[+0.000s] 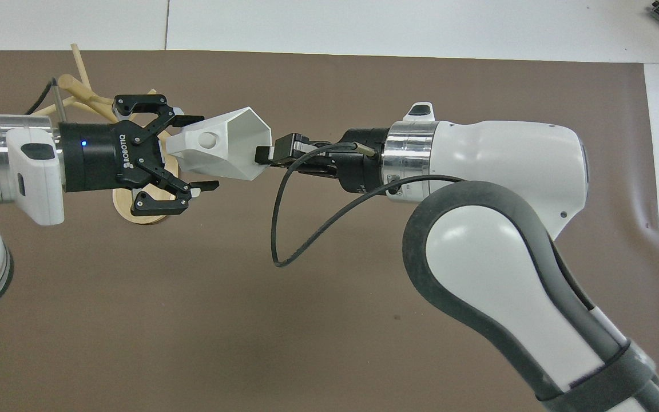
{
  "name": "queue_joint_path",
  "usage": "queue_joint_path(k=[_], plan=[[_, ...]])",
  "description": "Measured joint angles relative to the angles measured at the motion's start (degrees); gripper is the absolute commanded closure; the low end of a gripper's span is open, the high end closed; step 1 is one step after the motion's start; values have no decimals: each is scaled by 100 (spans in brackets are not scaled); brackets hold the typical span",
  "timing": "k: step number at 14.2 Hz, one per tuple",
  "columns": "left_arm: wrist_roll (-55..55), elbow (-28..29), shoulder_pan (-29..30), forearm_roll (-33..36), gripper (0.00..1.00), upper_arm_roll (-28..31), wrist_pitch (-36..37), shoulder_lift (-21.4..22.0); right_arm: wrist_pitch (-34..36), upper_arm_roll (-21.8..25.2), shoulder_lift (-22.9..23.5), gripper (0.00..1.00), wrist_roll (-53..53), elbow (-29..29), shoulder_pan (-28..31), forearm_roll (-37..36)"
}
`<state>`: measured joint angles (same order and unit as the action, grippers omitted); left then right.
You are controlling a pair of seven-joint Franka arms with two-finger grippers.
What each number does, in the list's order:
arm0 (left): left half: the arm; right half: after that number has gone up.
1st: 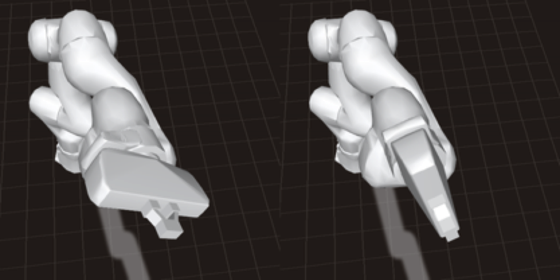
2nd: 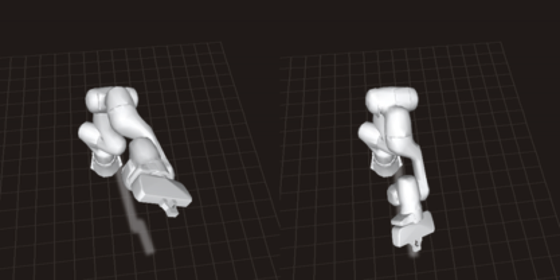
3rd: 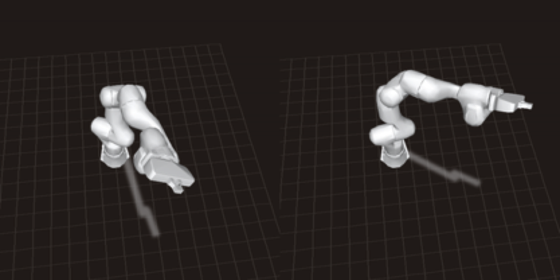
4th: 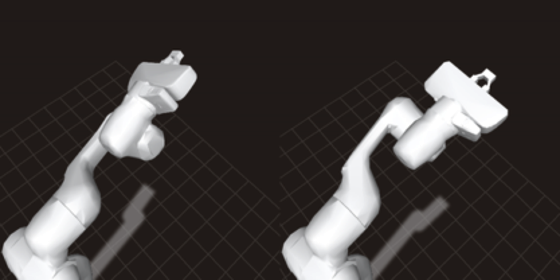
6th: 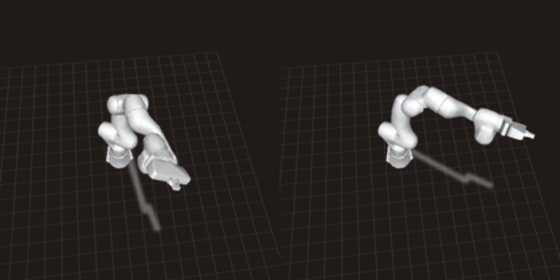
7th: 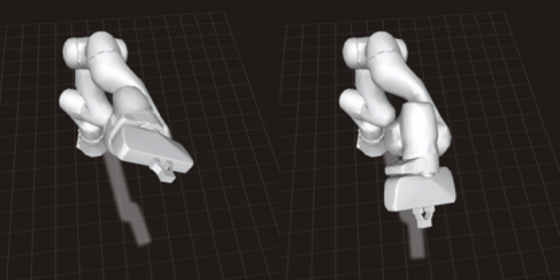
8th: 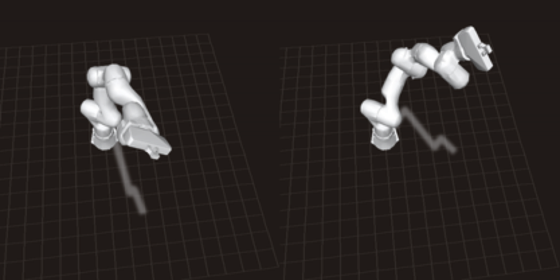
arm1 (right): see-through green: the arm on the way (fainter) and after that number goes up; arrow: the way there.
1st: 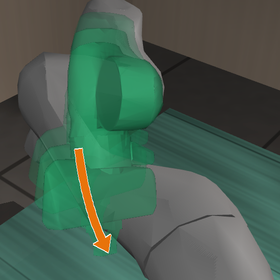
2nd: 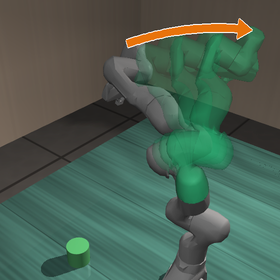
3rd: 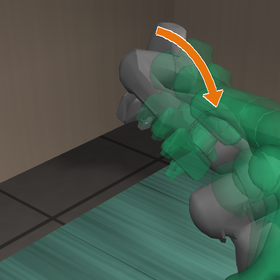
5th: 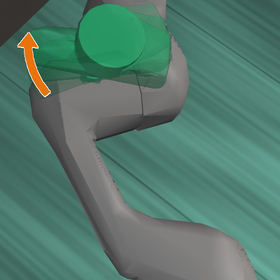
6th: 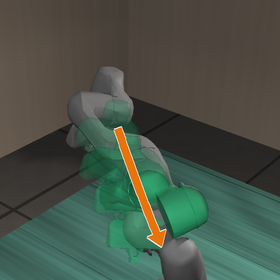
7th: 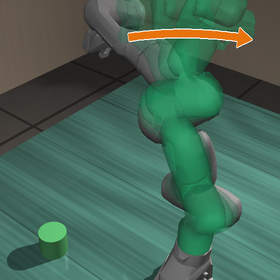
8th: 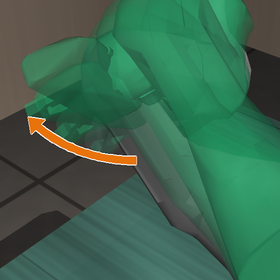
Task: Hang cup on rack
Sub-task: 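Close the left gripper on the cup's base beside the right gripper, then open the right gripper and withdraw it while the left gripper holds the cup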
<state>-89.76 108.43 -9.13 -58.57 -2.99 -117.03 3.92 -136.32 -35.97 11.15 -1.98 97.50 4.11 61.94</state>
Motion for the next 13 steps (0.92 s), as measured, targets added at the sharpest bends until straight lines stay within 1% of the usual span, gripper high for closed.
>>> queue_joint_path(k=[7,8,9,11,12,13], plan=[[-39,58,2,-11,100,44,68,44,-32,20,3,100,0,-5,8,-1],[-39,60,1,-12,100,46,69,46,-32,19,3,96,0,-5,8,-1],[-39,64,1,-12,100,50,75,50,-33,20,4,74,0,-6,8,-1],[-38,69,3,-13,100,60,73,52,-33,16,5,63,27,-6,7,-1],[-38,70,12,-13,100,81,69,52,-32,9,4,39,83,-6,5,-1],[-38,70,27,-13,100,96,68,52,-32,1,4,0,134,-5,4,-1]])
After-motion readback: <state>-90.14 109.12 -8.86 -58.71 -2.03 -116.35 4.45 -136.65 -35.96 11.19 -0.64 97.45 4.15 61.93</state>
